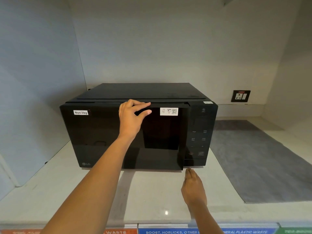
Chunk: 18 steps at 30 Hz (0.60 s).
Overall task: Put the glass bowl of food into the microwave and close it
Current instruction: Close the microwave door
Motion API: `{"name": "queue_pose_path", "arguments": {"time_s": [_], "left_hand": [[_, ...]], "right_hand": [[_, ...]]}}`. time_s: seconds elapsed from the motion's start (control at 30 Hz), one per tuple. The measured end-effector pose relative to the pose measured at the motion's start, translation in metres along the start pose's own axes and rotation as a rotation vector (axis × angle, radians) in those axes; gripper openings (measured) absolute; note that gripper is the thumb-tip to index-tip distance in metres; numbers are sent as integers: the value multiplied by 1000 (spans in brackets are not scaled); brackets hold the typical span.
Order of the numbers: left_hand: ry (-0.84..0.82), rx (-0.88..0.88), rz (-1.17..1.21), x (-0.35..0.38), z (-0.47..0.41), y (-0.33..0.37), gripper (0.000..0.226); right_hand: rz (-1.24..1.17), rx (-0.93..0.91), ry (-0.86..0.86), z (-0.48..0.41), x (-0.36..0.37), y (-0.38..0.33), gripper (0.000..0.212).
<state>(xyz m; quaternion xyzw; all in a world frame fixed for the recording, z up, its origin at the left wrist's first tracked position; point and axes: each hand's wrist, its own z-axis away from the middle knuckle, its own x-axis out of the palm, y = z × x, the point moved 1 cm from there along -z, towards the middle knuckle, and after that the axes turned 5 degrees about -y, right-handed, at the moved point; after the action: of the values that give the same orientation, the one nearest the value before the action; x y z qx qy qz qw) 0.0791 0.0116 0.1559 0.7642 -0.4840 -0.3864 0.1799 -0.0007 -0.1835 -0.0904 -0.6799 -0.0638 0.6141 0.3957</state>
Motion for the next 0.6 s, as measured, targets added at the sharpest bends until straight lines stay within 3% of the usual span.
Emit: {"name": "queue_pose_path", "arguments": {"time_s": [0.6], "left_hand": [[39, -14, -29, 6, -3, -1, 32]], "right_hand": [[41, -14, -40, 4, -1, 1, 60]]}}
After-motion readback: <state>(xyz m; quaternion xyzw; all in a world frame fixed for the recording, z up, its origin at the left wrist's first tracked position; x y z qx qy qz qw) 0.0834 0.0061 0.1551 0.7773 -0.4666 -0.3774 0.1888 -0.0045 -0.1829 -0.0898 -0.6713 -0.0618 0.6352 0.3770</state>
